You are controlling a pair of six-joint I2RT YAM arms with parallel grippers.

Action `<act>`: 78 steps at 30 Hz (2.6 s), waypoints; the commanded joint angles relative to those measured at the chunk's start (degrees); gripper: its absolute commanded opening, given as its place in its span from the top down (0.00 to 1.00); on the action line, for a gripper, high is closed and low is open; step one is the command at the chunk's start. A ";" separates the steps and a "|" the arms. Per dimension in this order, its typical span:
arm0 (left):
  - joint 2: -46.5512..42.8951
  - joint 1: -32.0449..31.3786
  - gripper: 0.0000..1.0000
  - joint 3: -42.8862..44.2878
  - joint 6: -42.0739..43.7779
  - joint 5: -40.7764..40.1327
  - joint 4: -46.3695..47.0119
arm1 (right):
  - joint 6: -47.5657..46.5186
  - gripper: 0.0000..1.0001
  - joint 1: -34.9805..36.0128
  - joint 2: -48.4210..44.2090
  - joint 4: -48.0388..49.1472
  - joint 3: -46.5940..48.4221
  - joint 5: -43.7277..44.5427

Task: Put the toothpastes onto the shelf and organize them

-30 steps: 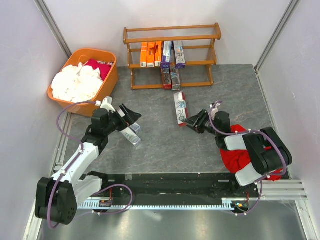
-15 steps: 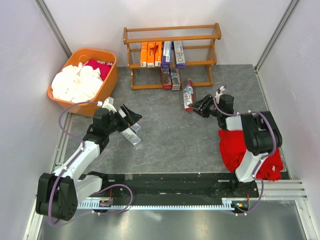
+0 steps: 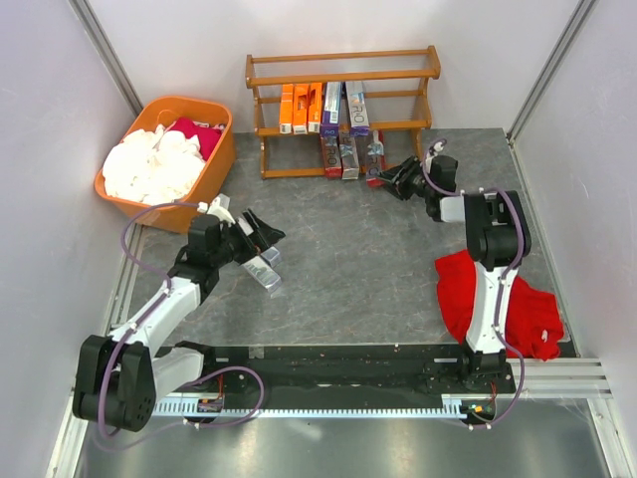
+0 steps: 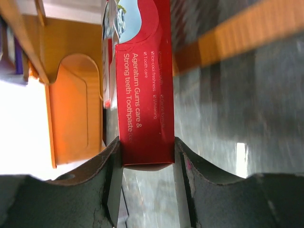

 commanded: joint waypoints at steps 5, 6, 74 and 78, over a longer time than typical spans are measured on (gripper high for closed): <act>3.02 -0.14 0.00 2.80 2.60 2.02 2.76 | 2.67 0.61 0.25 6.82 -2.46 11.32 -1.29; 3.20 -0.14 0.00 2.98 2.68 2.20 2.85 | 2.85 0.61 0.34 7.78 -2.38 11.94 -1.20; 30.34 -2.33 0.09 24.24 13.14 -13.97 -18.41 | -19.12 0.02 22.58 -21.04 -12.57 -28.31 19.46; 34.83 -3.12 0.16 26.00 13.85 -14.50 -19.21 | -18.95 0.02 22.49 -20.77 -12.48 -28.31 19.02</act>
